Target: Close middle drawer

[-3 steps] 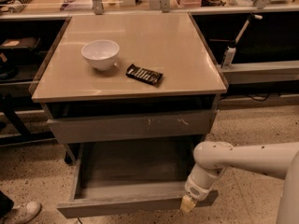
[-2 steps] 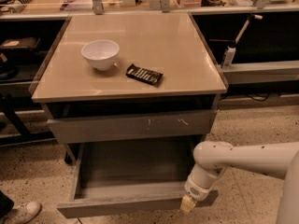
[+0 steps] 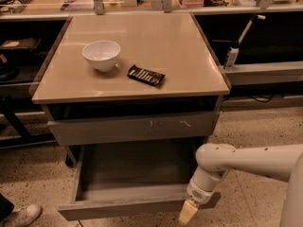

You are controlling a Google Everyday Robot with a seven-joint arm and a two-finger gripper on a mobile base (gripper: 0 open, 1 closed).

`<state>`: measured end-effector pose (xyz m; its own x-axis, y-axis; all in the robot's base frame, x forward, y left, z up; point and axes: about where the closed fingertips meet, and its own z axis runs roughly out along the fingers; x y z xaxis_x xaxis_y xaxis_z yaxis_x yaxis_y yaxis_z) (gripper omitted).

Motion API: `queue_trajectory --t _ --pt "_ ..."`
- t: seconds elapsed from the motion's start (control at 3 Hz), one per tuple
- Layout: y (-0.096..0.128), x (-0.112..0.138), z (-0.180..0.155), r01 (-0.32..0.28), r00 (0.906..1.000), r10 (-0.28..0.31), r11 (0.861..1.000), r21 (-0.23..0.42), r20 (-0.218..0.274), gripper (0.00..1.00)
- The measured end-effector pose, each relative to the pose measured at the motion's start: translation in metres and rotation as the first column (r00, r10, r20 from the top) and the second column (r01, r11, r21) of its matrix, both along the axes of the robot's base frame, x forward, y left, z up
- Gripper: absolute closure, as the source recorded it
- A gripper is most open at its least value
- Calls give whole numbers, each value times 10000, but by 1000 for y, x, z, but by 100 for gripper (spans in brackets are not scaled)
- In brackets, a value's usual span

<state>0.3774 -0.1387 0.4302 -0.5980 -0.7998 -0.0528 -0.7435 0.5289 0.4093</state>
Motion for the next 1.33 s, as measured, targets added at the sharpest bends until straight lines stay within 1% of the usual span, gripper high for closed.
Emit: queue_trajectory --t 0.33,0.67,1.0,1.33 --pt "0 0 0 0 10000 0 10000 0 -1 0" --pt "0 0 0 0 10000 0 10000 0 -1 0" --pt "0 0 0 -1 10000 1 10000 0 -2 19" --pt "0 0 0 -1 10000 1 10000 0 -2 42"
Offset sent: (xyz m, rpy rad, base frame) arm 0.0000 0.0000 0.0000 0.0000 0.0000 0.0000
